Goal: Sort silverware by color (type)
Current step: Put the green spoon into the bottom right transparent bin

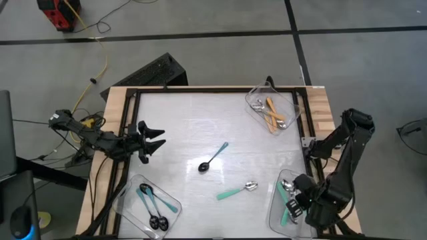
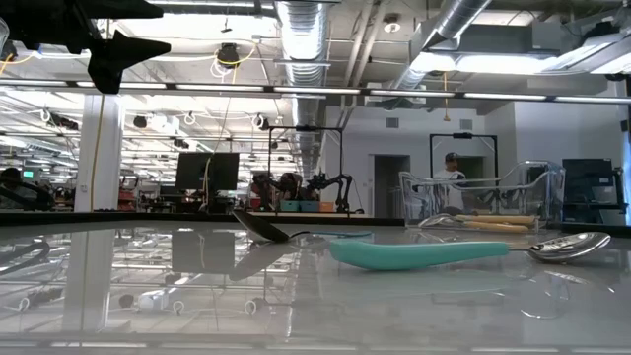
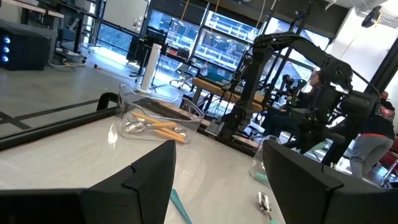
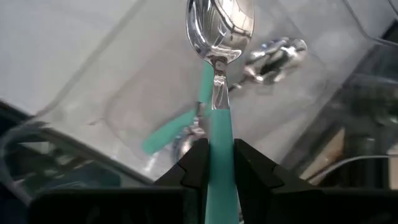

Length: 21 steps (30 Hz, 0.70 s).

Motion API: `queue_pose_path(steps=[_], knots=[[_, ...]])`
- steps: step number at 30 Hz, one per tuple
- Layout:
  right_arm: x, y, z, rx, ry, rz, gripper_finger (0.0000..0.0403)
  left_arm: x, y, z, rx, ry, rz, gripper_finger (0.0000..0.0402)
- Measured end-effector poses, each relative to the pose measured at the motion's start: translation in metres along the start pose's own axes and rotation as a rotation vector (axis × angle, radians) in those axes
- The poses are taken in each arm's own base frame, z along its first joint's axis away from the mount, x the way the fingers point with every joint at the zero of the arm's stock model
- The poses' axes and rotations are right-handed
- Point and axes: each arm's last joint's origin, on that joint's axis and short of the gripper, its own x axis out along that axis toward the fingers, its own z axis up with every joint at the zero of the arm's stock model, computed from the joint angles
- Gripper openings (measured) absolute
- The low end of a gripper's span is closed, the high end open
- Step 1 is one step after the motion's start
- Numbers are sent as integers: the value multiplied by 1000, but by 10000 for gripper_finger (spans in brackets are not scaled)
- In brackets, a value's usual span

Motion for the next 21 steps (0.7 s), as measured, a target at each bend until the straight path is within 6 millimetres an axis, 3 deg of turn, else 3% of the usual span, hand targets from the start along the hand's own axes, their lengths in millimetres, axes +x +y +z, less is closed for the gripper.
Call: queue_pose_path(steps=[6, 21], knots=[[15, 3, -6, 10, 9, -114, 82, 0, 0, 0, -2, -1, 1, 226], [49, 26, 3, 99, -4, -221, 82, 0, 1, 0, -10, -11, 28, 226]])
